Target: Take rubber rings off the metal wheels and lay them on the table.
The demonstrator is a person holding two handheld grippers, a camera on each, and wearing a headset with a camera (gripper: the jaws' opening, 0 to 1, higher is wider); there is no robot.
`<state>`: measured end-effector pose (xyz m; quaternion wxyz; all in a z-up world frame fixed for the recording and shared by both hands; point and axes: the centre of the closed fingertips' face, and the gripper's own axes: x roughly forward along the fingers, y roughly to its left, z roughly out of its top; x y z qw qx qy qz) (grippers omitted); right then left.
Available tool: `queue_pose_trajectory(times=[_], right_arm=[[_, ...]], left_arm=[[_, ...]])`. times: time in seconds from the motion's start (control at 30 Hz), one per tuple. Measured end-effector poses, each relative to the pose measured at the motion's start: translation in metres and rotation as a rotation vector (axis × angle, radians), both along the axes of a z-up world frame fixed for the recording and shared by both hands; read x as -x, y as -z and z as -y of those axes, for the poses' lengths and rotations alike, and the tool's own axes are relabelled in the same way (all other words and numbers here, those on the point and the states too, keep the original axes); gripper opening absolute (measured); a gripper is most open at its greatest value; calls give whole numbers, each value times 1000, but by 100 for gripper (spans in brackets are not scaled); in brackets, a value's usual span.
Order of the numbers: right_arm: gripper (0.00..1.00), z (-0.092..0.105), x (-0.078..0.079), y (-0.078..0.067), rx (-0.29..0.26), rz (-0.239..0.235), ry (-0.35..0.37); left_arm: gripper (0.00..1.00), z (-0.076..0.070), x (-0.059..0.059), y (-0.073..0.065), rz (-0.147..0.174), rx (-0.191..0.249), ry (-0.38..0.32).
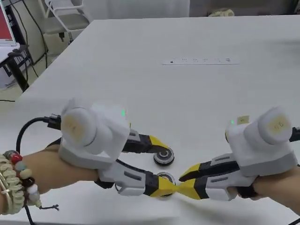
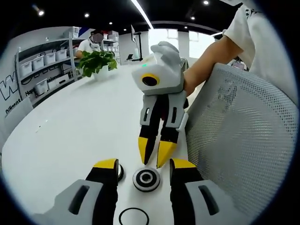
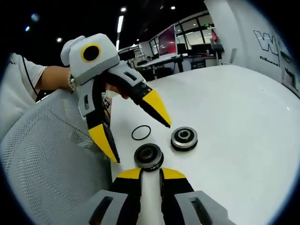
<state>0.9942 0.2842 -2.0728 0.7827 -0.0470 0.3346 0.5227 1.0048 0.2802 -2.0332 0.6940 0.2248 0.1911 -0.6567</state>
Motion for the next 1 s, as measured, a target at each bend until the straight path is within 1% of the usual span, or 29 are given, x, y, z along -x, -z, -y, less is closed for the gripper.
queue_pose_trajectory(times=[0.13,0.17,0.23,0.37,0.4,0.47,0.53,0.6,0.63,0.67,0.8,0.87,0.9,0.93,1.0], right_arm=[[12,-2,1,2,21,20,-27],[12,-3,1,2,25,23,-31],[12,-3,2,2,25,24,-36],[13,-4,2,2,25,29,-35],[13,-4,1,2,26,31,-35],[13,-4,1,2,25,31,-31],[13,-4,1,2,27,30,-30],[14,-4,2,3,28,30,-32],[14,-4,2,4,27,30,-33],[13,-4,3,4,27,30,-34],[14,-4,4,6,33,31,-33],[13,-4,4,7,31,29,-29],[13,-4,4,7,27,26,-25],[12,-4,4,7,25,24,-22],[12,-5,4,7,21,25,-20]], left_arm=[[29,-5,3,11,-15,-19,1],[27,-5,3,13,-24,-20,-5],[23,-6,2,14,-31,-22,-14],[17,-8,-1,17,-30,-25,-28],[13,-8,-1,18,-36,-26,-32],[10,-8,-1,21,-44,-32,-31],[10,-8,0,25,-43,-43,-27],[10,-10,3,28,-44,-63,-11],[10,-10,3,29,-37,-65,-11],[10,-10,3,28,-35,-61,-5],[9,-10,2,27,-44,-54,-13],[9,-10,2,26,-33,-49,-7],[9,-10,2,26,-35,-47,-9],[9,-10,2,26,-44,-44,-17],[9,-10,2,26,-41,-39,-16]])
